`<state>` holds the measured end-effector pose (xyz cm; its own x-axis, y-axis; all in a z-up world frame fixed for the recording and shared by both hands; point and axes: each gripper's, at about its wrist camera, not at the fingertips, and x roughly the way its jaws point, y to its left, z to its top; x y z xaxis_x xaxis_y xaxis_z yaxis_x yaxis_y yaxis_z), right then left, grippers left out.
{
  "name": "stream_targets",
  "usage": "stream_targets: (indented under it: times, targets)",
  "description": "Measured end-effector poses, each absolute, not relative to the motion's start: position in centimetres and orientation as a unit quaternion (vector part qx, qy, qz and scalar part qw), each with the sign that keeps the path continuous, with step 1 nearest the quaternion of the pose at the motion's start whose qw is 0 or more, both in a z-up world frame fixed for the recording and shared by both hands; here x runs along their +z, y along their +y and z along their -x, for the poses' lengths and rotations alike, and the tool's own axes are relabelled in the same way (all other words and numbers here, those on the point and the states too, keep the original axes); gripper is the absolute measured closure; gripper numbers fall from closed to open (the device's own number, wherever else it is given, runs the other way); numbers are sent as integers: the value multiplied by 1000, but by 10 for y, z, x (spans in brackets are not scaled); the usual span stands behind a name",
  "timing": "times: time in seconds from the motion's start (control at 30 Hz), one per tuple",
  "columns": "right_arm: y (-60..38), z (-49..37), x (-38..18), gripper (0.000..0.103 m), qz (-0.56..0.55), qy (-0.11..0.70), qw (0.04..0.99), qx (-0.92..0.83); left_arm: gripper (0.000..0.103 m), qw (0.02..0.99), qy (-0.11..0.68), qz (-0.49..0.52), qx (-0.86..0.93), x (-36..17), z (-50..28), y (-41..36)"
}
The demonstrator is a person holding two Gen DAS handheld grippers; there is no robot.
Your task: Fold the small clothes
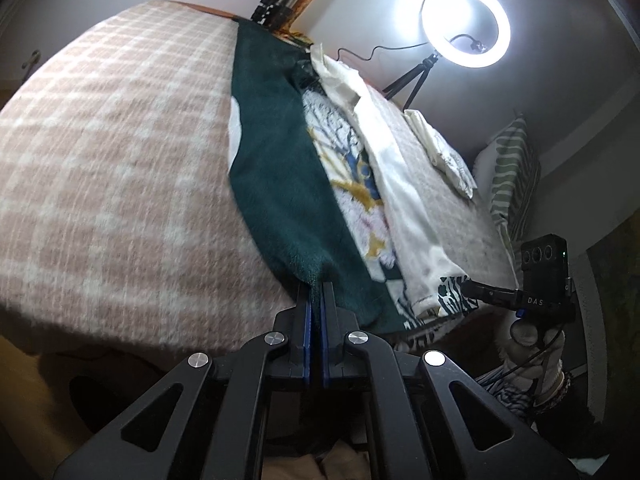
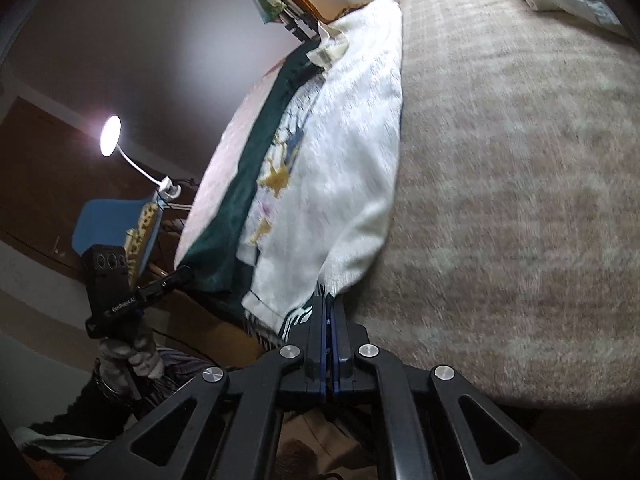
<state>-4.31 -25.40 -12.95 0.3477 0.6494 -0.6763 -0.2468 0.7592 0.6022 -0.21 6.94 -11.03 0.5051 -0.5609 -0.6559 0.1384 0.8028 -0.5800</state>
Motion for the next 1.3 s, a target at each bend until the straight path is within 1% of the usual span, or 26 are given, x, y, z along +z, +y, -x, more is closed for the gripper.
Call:
stream_targets:
  times: [0.33, 0.57, 0.9, 1.1, 1.23, 1.27, 1.3]
  targets:
    - [-258, -1, -90, 103, -226, 451, 816, 281, 101, 854, 413, 239, -208, -74, -48, 73]
    - [-257, -54, -76, 103, -243, 439, 824, 261, 101, 854, 408, 261, -190, -71, -98, 83]
    - [-251, -136, -96, 103, -256, 462, 820, 222, 101, 846, 434, 268, -155, -96, -163, 92]
    - [-248, -161, -116, 103, -248, 484, 814, 203, 101, 844, 444, 266, -140, -111, -181, 94]
    - [-253, -166, -121, 103, -253, 483, 815, 196, 100, 847, 438, 275, -123, -117, -187, 97]
    - [-252, -167, -121, 103, -245, 483, 819, 191, 98, 851, 435, 274, -110, -117, -187, 99]
    - [-253, -167, -121, 103, -239, 484, 821, 186, 94, 851, 435, 277, -98, -118, -187, 103]
